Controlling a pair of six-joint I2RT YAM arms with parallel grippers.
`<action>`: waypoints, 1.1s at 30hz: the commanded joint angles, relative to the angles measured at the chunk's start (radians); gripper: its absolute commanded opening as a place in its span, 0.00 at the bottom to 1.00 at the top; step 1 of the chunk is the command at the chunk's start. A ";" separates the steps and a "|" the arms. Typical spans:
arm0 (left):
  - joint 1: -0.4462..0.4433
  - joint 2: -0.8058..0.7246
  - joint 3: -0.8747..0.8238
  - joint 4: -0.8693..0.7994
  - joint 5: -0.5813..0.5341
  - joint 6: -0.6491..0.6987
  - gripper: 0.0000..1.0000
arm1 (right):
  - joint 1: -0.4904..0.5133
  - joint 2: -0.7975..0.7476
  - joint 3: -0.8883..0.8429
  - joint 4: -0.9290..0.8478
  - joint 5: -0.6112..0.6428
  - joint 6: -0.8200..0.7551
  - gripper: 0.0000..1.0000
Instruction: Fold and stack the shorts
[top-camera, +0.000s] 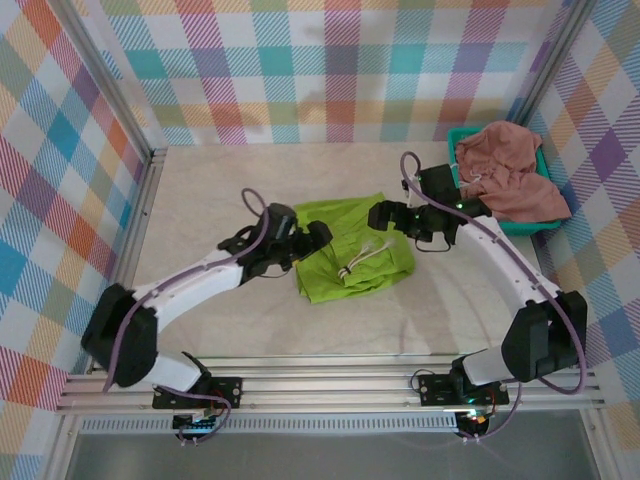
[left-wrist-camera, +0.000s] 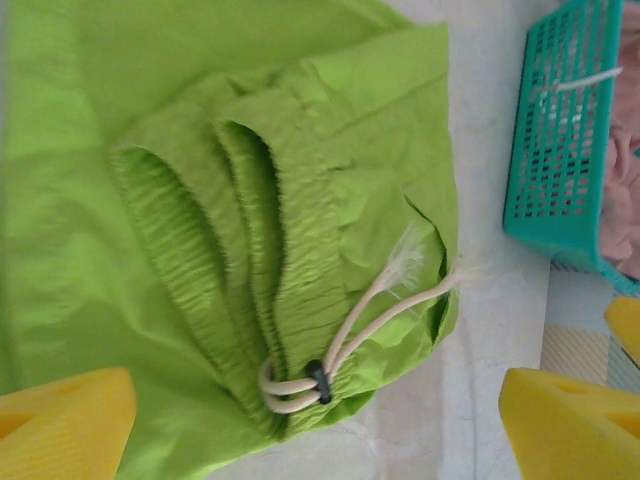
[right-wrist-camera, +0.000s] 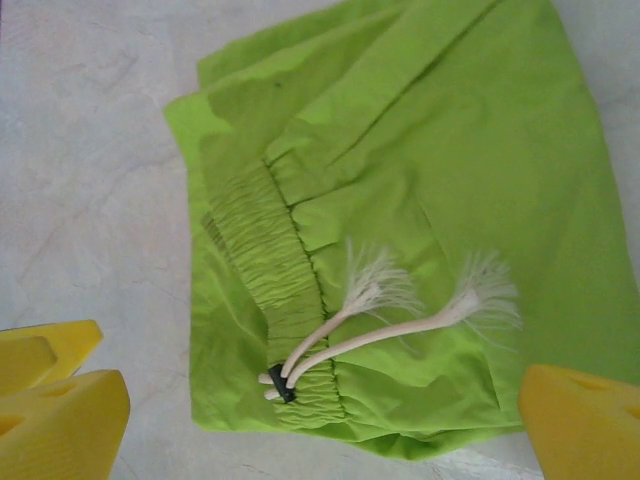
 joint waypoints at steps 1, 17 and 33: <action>-0.048 0.125 0.090 -0.043 0.021 -0.006 0.90 | -0.033 -0.041 -0.045 0.094 -0.069 0.023 1.00; -0.085 0.479 0.315 -0.103 -0.111 0.067 0.72 | -0.109 -0.127 -0.154 0.109 -0.111 0.007 0.99; -0.085 0.522 0.359 -0.132 -0.152 0.109 0.29 | -0.119 -0.130 -0.202 0.133 -0.139 0.013 1.00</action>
